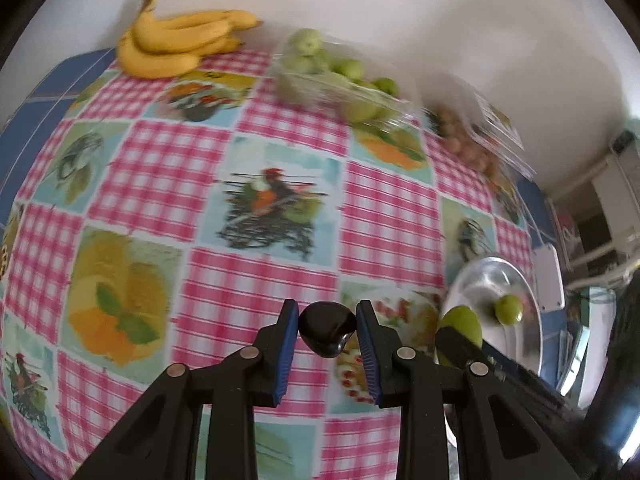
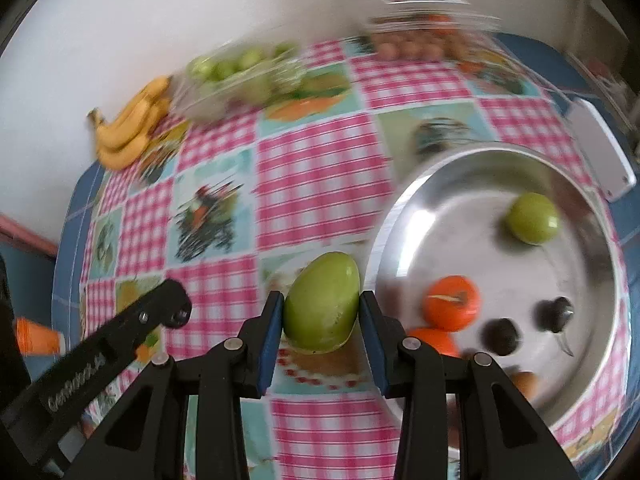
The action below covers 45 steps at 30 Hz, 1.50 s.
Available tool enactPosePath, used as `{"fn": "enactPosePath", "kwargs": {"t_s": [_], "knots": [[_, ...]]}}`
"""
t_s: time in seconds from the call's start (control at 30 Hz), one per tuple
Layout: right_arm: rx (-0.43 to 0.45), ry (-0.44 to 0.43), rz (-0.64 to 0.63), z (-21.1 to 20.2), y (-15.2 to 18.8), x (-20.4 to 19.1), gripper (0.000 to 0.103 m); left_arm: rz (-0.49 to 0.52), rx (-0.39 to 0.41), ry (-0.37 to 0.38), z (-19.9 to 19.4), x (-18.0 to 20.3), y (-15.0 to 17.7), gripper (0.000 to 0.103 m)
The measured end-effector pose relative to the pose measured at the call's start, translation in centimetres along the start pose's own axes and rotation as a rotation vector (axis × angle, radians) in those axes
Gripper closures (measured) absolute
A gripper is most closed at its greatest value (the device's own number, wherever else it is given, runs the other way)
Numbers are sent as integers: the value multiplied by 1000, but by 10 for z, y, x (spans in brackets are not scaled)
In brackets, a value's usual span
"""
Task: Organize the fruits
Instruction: 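Carry the plum in the left tool while the right tool carries the mango to the plate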
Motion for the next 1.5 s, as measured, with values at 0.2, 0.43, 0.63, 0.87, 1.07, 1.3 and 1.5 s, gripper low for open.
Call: {"fn": "enactPosePath", "kwargs": {"t_s": [0.2,0.43,0.63,0.87,1.07,1.3,1.5], "knots": [[26,25,103,-11,-15,43,63,82,-6,17,4,37,2,72],[55,97,189,-21,-23,83,63,143,-20,54,10,69,6,72],[76,116,248,-30,-27,109,63,203,-20,89,13,96,10,72],[84,123,281,-35,-29,124,63,245,-28,100,21,116,16,72],[75,112,278,-33,-28,120,63,253,-24,92,26,117,18,71],[42,116,260,-21,-25,114,63,248,-26,87,33,115,20,71],[22,126,245,-12,-21,110,63,253,-35,84,39,117,21,71]]}}
Point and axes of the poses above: each gripper's, at about its wrist camera, not at the fingertips, and z roughly the way its jaws point, x to its right, y to its underside, the point moved 2 cm from there along z, roughly the way its jaws point, and after that the axes turned 12 degrees about z, right-handed, at the moved point
